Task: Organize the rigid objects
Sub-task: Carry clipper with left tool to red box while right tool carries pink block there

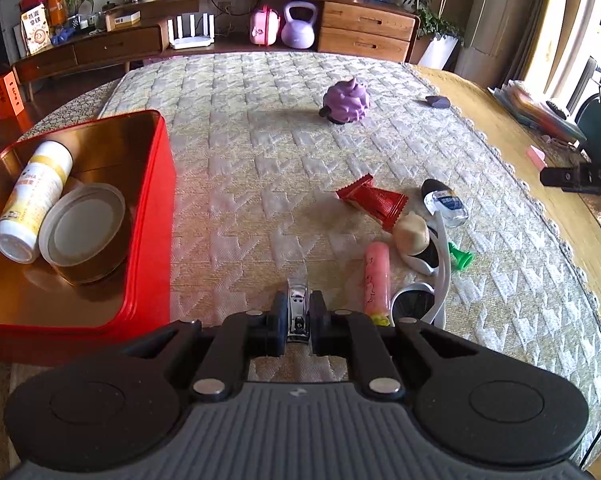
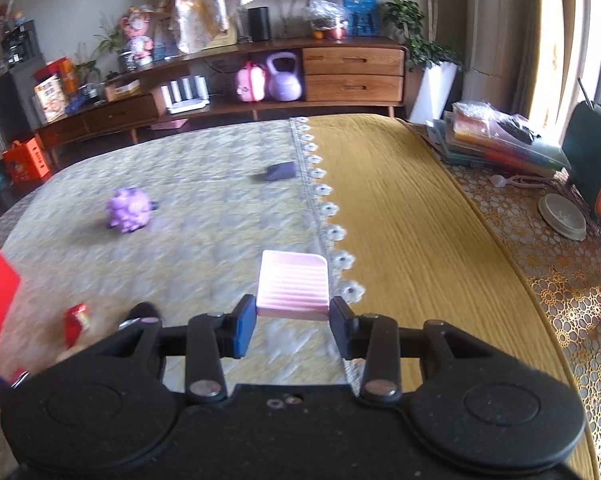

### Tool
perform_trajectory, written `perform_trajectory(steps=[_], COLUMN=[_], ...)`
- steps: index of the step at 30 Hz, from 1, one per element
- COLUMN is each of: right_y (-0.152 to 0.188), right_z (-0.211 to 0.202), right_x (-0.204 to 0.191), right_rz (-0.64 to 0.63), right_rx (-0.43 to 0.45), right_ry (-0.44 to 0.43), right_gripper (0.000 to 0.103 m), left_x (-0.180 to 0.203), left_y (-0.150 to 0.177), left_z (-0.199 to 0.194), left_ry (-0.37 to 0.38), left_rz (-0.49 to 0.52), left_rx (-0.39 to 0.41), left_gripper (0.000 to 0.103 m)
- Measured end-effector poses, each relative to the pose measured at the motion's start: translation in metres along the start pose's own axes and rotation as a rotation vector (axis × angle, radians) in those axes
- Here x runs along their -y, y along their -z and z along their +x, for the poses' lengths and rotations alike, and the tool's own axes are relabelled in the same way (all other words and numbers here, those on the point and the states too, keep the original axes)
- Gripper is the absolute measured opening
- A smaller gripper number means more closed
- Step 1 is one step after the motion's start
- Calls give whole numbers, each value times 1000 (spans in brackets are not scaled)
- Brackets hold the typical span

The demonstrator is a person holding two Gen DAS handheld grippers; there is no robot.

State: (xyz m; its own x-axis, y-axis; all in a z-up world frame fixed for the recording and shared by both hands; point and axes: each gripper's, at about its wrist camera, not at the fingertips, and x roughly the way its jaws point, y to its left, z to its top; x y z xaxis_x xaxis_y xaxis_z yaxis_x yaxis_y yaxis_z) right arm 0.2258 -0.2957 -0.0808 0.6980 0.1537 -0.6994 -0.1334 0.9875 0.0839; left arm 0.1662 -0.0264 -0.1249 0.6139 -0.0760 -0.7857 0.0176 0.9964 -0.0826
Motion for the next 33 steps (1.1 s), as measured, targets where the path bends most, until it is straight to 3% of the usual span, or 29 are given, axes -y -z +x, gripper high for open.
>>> perform_trajectory(steps=[22, 33], right_y=[20, 7], right_z=[-90, -105], right_x=[-117, -185], right_rz=[-198, -274], right_rx=[-3, 24], right_ry=[-206, -287], right_gripper=[39, 39], left_x=[-58, -116], left_y=[-21, -34], left_z=[-70, -107], left_ry=[93, 64], left_rz=[-122, -175], left_rx=[31, 97], left_gripper=[10, 10])
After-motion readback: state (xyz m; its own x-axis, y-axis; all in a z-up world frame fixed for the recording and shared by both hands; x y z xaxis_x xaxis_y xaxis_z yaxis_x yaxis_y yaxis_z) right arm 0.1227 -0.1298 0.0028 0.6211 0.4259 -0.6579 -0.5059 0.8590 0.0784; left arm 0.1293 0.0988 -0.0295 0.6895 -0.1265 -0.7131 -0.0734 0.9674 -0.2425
